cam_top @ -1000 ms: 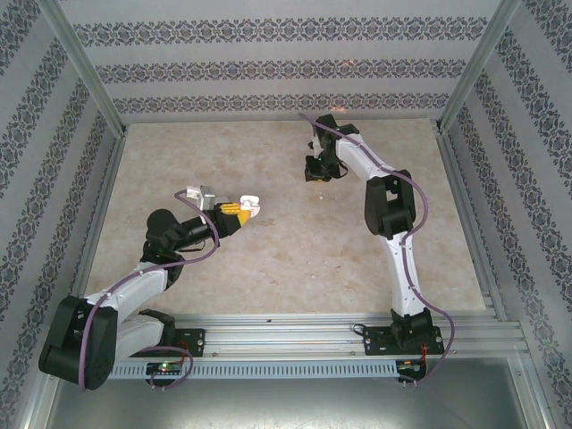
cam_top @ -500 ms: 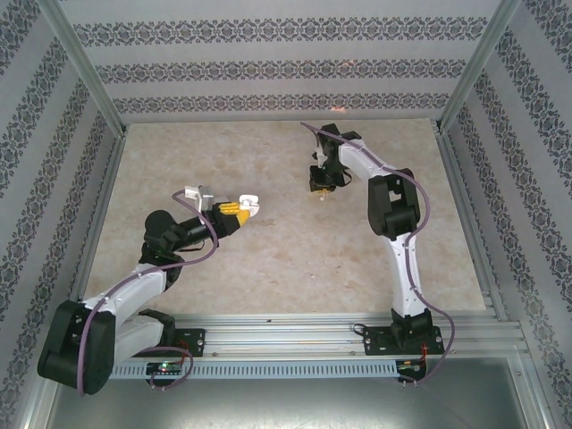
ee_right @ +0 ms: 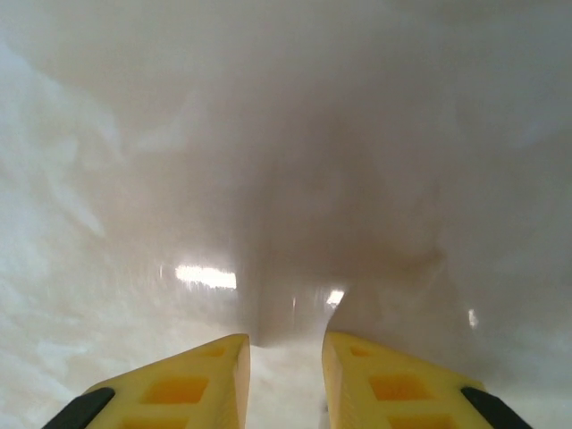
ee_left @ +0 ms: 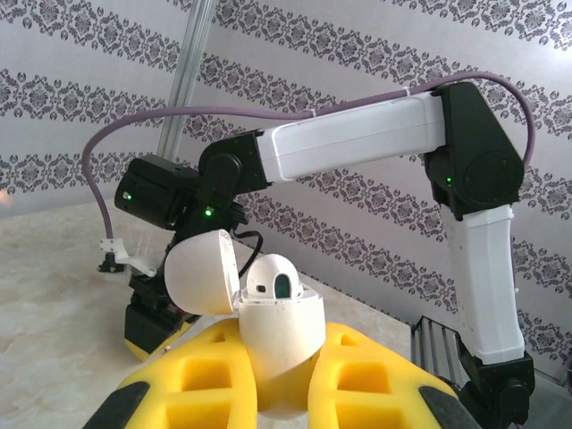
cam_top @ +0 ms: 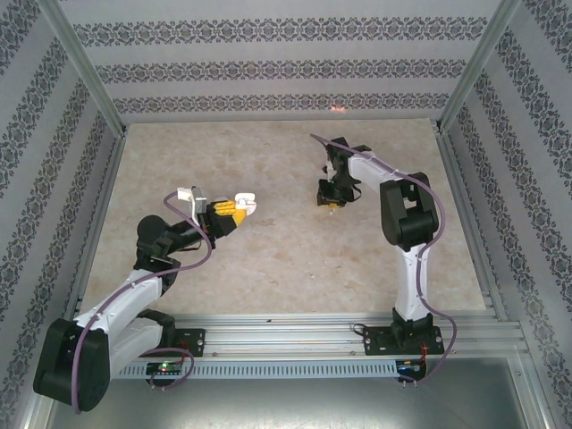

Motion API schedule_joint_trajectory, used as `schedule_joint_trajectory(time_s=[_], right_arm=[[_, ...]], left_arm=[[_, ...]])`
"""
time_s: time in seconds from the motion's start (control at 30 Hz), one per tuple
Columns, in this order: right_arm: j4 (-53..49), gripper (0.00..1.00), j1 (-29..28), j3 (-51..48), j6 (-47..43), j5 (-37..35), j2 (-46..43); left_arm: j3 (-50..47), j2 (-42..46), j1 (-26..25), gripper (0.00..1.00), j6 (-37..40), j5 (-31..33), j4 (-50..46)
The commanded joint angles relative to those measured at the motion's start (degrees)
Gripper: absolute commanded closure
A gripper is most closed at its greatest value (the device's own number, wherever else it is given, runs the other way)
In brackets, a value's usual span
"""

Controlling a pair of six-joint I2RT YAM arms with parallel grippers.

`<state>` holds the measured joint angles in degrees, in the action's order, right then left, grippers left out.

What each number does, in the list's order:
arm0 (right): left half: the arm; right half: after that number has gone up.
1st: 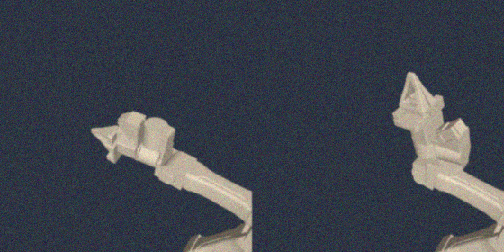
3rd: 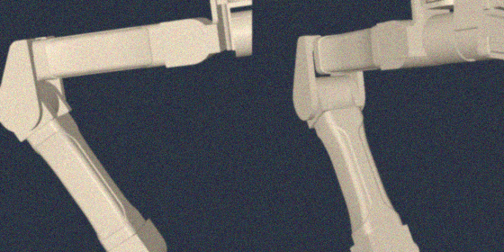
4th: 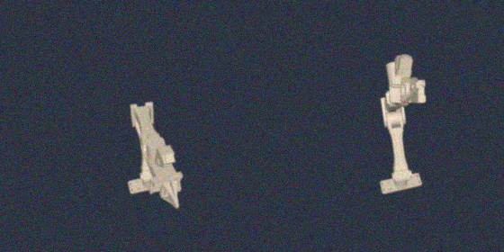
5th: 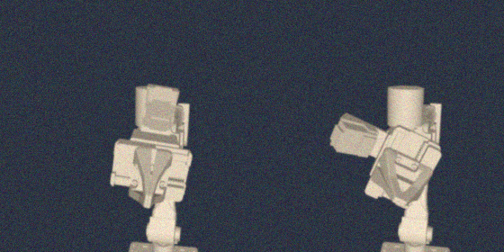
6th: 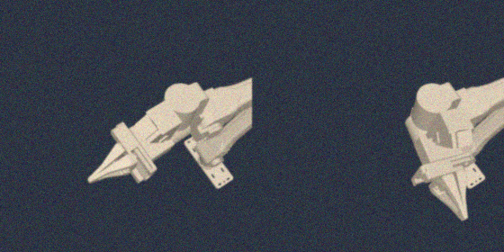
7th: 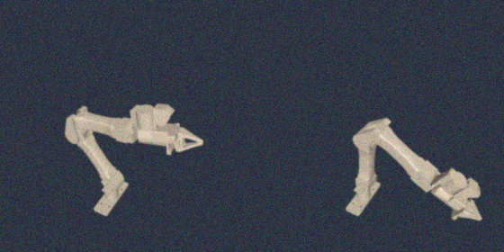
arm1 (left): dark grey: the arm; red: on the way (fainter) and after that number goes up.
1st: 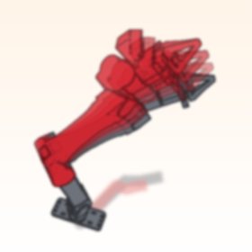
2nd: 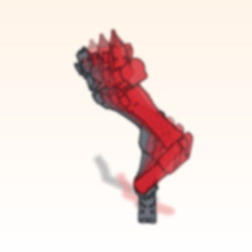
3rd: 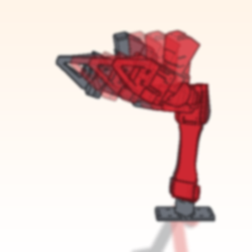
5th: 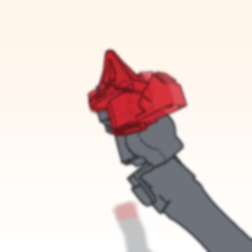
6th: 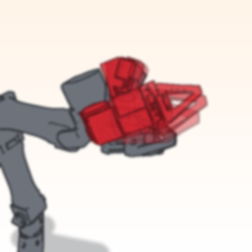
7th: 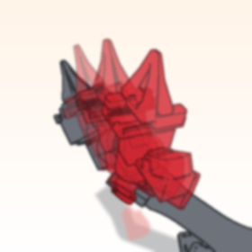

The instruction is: Insert wireless bluetooth earbuds into charging case

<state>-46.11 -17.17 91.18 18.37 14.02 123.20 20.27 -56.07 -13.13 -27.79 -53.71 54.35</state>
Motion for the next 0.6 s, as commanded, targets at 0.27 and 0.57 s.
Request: schedule_joint_trajectory(time_s=[0.27, 0.57], right_arm=[[-7.56, 0.69, -11.89, -2.66, 7.39, 3.03, -6.69], [-15.92, 0.74, -6.31, 7.78, 1.63, -1.44, -2.88]], left_arm=[[-0.71, 2.42, -0.43, 1.00, -0.42, -0.32, 0.04], [-1.83, 4.02, -0.50, 1.00, -0.42, 0.45, -0.03]])
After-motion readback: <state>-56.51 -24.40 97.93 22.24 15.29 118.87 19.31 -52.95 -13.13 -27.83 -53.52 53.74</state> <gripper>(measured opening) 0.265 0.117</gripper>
